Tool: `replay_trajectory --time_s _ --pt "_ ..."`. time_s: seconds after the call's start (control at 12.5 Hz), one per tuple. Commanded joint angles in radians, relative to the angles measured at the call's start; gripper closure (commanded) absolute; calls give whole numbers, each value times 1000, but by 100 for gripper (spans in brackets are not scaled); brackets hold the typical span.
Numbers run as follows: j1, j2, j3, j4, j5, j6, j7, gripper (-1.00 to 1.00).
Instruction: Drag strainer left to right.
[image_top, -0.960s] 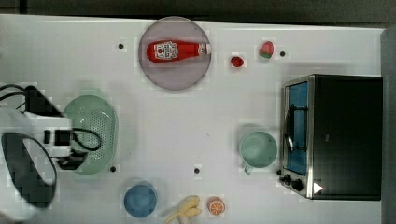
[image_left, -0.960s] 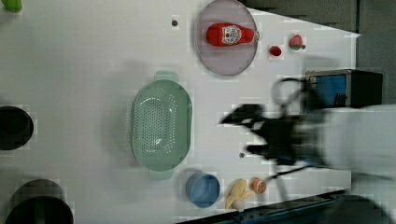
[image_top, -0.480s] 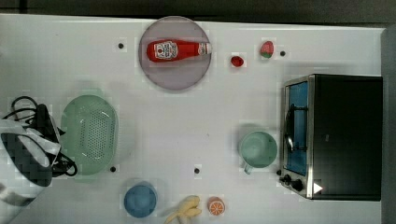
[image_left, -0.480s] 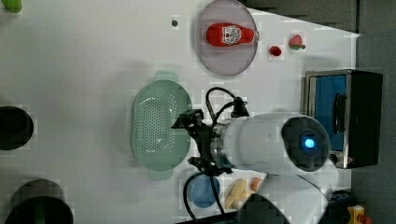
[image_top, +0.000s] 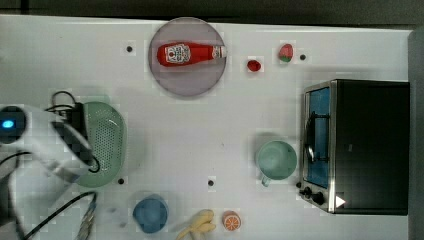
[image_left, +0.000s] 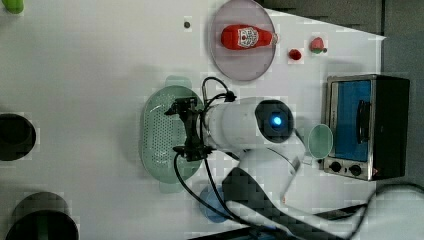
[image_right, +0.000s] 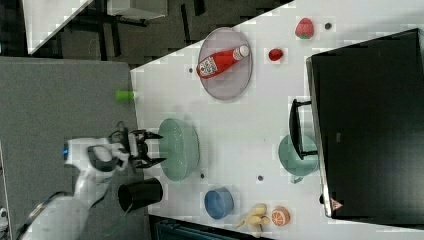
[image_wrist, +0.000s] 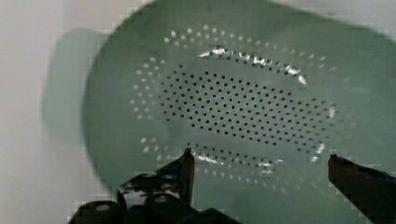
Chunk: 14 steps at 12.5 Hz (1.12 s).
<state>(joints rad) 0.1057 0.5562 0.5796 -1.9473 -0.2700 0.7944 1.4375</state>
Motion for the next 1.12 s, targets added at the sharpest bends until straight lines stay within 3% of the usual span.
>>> replay_trajectory --time_s 0.08,0.64,1.12 --pt "-21 48 -45 -43 -11 103 71 -100" --pt "-30 34 -137 -161 -38 199 66 -100" --pt "-116 -75 -145 -308 -38 251 37 -100"
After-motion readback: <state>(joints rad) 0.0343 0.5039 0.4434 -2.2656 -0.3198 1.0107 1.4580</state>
